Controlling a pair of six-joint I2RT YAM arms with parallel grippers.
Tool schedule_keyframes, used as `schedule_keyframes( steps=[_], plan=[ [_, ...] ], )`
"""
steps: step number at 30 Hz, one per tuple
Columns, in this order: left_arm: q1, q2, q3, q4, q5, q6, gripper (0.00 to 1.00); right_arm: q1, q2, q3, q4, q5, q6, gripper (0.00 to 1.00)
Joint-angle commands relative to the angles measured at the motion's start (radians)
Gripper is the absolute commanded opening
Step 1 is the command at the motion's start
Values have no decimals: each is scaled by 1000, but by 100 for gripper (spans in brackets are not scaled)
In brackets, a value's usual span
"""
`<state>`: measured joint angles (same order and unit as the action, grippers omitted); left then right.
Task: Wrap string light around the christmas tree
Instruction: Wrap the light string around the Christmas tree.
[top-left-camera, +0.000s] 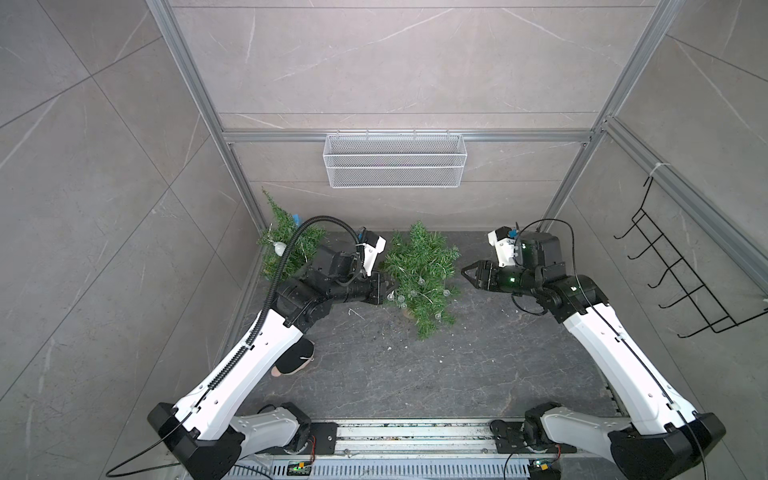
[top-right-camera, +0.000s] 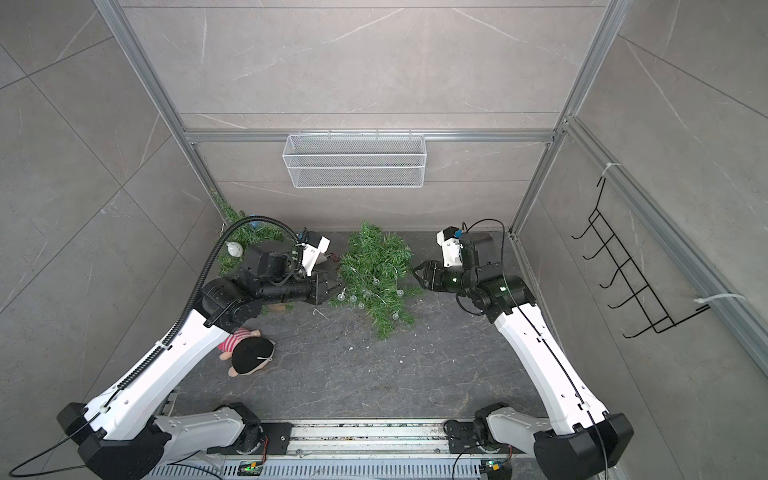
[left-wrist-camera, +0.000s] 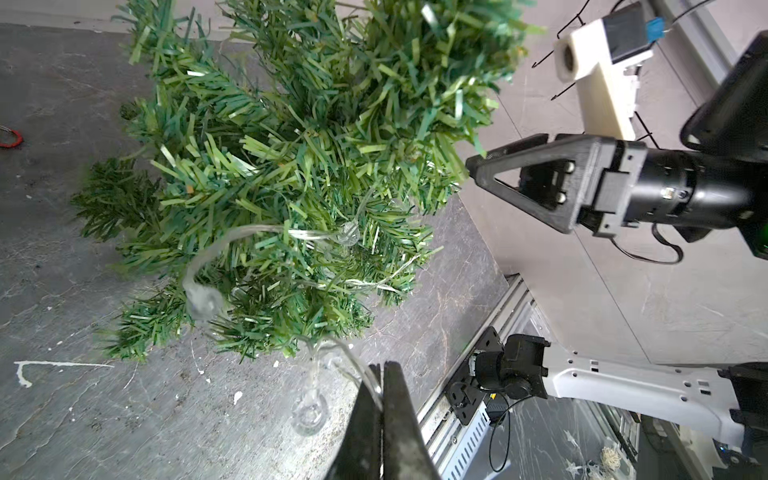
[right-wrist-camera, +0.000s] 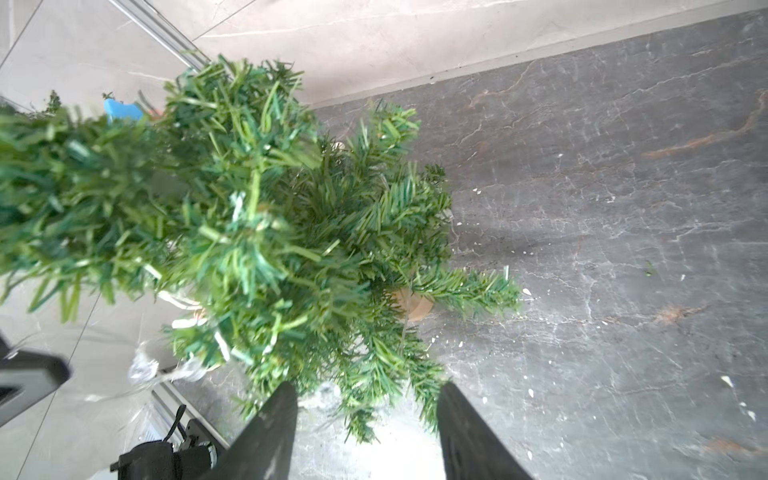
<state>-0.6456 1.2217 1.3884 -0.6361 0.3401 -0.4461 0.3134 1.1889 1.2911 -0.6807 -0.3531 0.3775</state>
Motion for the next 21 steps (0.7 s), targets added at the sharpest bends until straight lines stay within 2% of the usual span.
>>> schedule_keyframes(
  steps=[1,4,8,17,18,20,21],
  plan=[
    [-2,1,4,74,-7,-23,0,4,3,-47,-35,-11,-12,57],
    [-3,1,12,104,-38,-41,0,11,0,-63,-7,-27,4,57],
    [-6,20,13,151,-21,-57,0,25,-1,-58,12,-24,12,57],
    [-32,131,38,179,-58,-30,1,29,32,-54,48,-21,21,57],
    [-34,140,38,178,-58,-26,4,27,38,-57,53,-21,23,57],
    [-34,150,34,150,-74,-13,16,29,44,-61,58,-24,24,57],
    [-33,151,29,131,-85,-3,19,28,45,-63,62,-24,24,57]
  ],
)
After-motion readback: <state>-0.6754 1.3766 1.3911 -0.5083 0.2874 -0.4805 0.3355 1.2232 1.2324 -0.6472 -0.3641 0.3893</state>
